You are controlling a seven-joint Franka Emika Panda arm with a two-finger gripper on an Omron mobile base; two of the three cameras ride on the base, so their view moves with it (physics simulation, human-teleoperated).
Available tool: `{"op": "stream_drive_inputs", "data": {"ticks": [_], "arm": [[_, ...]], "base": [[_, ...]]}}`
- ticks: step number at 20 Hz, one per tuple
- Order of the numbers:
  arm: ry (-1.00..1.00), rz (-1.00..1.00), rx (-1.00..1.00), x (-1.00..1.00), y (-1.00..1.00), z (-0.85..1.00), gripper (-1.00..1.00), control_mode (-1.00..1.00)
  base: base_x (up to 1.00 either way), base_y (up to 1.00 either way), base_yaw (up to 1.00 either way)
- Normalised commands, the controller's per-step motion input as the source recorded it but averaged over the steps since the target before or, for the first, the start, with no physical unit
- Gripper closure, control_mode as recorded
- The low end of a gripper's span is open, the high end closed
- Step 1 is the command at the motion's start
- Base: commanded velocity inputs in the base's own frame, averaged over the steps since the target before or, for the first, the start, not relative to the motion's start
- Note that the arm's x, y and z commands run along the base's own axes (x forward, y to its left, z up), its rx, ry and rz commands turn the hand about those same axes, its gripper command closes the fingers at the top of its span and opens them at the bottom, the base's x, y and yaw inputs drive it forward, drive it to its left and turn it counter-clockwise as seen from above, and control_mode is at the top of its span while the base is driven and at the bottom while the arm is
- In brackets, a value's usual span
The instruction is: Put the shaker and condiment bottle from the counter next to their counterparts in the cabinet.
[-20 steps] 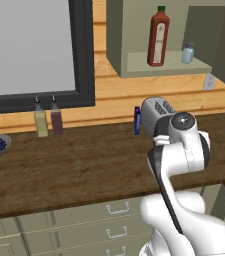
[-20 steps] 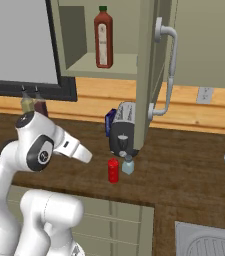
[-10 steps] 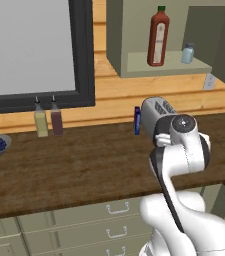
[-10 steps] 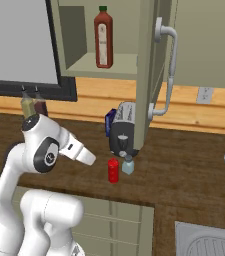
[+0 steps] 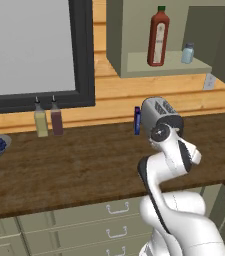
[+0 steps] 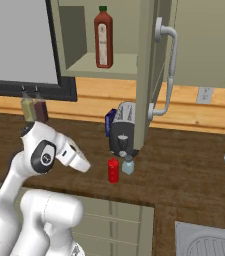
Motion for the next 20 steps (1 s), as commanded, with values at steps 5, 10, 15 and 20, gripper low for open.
{"op": "stream_drive_inputs", "data": {"ticks": [5,10,15,20], "arm": [[-0.09,-0.05,-0.06,-0.03,0.0,-0.21,-1.0,-1.0],[-0.19,0.0,-0.14,0.04,0.0,-0.54,-1.0,-1.0],[-0.23,0.0,-0.11,0.07,-0.01,-0.58,-1.0,-1.0],[-0.07,0.0,-0.02,-0.01,-0.17,-0.44,-1.0,-1.0]], "base": [[0.0,0.0,0.0],[0.0,0.0,0.0],[0.0,0.0,0.0],[0.0,0.0,0.0]]}}
